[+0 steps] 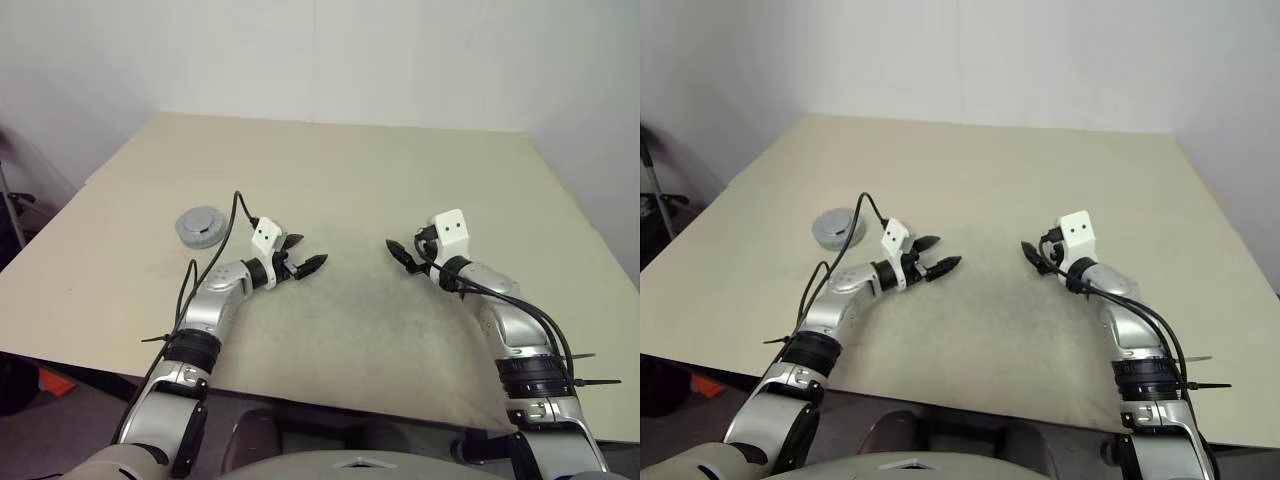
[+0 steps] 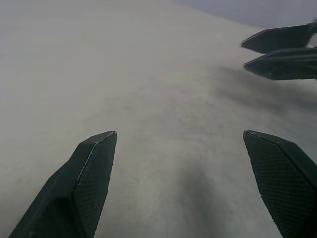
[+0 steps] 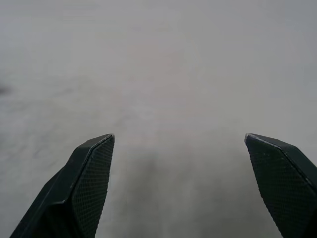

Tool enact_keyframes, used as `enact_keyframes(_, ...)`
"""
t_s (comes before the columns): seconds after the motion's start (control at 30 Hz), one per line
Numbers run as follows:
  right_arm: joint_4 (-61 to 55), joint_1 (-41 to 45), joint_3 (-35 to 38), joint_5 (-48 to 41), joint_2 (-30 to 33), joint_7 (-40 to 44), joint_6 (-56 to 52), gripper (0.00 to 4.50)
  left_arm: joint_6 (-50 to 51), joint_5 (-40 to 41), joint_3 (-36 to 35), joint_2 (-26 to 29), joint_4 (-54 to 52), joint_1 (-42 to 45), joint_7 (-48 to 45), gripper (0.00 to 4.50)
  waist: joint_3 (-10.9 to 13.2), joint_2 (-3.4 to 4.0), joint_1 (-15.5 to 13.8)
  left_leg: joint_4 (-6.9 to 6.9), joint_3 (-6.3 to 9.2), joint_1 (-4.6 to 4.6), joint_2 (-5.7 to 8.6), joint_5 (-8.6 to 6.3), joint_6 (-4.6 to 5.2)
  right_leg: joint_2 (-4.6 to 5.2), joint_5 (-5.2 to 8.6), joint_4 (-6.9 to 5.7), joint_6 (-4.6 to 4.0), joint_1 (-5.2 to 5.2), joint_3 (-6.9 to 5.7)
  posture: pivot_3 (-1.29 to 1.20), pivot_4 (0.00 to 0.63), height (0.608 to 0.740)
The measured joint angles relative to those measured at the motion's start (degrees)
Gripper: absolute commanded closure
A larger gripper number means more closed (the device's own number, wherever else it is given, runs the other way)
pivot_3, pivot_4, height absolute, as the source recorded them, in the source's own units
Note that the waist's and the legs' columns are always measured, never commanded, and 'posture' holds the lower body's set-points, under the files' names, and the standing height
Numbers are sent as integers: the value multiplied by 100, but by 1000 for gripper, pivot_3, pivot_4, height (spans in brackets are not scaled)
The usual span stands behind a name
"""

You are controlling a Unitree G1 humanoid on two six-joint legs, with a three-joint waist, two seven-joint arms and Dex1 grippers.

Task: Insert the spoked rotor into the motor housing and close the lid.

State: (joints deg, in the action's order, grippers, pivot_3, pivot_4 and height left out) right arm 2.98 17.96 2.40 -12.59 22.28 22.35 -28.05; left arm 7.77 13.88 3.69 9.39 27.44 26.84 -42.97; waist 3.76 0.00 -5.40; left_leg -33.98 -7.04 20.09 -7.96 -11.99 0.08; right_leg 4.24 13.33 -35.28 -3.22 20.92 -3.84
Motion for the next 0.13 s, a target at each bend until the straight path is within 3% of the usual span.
enact_keyframes(0.13,39,169,32,2,-125,-60,-29,150,570,191,-203,-39,-135,74,253,199,0,1,-8,-6,0,1,0,1,0,0,0,-5,-1,0,0,0,0,740)
